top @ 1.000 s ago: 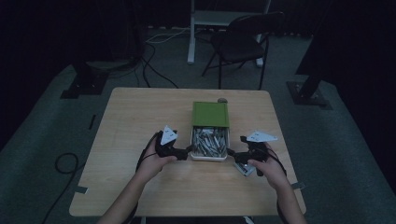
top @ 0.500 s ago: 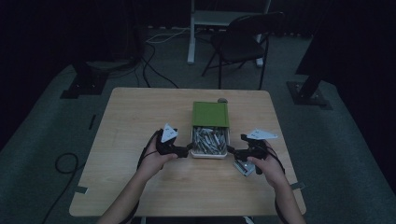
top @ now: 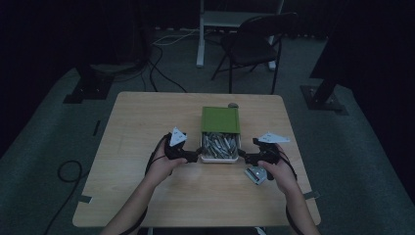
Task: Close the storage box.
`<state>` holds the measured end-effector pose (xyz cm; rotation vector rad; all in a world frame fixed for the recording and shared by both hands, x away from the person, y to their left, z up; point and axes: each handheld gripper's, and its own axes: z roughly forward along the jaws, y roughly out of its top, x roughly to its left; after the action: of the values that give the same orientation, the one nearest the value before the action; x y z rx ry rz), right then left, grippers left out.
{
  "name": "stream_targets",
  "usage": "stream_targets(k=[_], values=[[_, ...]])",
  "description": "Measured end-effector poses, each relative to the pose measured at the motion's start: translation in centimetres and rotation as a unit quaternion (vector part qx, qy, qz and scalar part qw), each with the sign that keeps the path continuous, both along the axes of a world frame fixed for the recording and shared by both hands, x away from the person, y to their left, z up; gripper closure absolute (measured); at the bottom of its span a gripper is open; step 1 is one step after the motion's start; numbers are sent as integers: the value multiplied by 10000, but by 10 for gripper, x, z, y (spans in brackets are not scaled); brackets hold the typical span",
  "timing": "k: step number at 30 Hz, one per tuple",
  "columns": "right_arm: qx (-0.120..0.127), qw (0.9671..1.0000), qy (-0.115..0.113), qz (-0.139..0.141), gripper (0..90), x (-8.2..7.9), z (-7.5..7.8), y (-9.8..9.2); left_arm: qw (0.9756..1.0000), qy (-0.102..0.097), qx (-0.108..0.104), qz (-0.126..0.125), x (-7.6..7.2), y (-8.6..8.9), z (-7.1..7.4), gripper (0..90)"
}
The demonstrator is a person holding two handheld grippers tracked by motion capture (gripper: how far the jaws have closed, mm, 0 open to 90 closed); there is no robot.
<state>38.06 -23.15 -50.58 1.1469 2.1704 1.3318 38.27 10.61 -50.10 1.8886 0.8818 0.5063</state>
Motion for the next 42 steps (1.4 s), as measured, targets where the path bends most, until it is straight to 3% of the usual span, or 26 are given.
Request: stream_targets(k=[42], values=[[61, 9977, -28, -677, 117, 22, -1, 9, 9996, -90, 26, 276, 28, -4, -1, 93]])
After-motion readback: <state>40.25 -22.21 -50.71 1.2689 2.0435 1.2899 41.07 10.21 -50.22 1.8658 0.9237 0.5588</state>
